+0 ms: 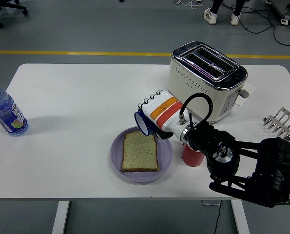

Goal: Pick up the cup,pour liquid into bread,place the cup on the desk

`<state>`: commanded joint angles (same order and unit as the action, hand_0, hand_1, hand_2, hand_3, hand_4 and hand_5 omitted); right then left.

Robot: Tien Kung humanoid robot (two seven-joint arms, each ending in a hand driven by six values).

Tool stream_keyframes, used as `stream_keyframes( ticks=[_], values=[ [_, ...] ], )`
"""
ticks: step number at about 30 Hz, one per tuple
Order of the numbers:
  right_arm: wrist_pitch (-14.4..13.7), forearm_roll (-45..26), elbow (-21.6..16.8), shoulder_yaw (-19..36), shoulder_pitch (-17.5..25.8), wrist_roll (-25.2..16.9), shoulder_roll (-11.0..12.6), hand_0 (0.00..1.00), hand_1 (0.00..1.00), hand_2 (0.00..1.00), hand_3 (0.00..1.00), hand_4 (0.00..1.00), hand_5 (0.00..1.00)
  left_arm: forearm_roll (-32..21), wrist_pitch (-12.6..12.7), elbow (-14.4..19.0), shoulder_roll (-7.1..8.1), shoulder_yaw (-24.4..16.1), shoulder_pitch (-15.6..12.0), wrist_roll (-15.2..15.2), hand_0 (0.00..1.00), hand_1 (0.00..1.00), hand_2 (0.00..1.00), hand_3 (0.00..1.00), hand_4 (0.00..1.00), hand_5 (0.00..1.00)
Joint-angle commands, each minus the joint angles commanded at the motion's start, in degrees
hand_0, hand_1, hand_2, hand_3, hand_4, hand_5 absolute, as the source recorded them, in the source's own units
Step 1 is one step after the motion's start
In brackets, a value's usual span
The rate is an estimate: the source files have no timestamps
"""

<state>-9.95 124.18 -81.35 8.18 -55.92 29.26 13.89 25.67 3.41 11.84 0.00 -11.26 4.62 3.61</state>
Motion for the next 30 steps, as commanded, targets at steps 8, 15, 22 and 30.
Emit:
stream_keyframes(
  ticks=[8,15,22,30],
  values=[
    [-1.3,-1.2,-0.2,1.0,0.7,-0.3,-0.1,0.432,0.366,0.533,0.565,0.559,0.002,0.1,0.0,0.0,0.00,0.0,-0.1,0.0,0.635,0.646,0.657,0.553,0.324,0.834],
    [-7.0,-6.7,-0.5,5.6,3.5,-2.6,0.7,0.431,0.370,0.531,0.563,0.557,0.002,0.3,0.0,0.0,0.00,-0.1,-0.2,0.0,0.635,0.646,0.657,0.553,0.324,0.834],
    [-13.8,-16.0,-1.4,14.1,8.2,-6.7,1.5,0.439,0.378,0.531,0.562,0.566,0.002,0.3,0.0,0.0,0.00,-0.2,-0.5,0.0,0.635,0.646,0.657,0.554,0.326,0.836],
    [-23.6,-32.0,-5.8,24.9,15.7,-10.5,2.6,0.441,0.379,0.532,0.562,0.570,0.002,0.6,0.0,-0.1,0.00,-0.1,-0.7,0.0,0.635,0.646,0.657,0.553,0.325,0.835]
  ],
)
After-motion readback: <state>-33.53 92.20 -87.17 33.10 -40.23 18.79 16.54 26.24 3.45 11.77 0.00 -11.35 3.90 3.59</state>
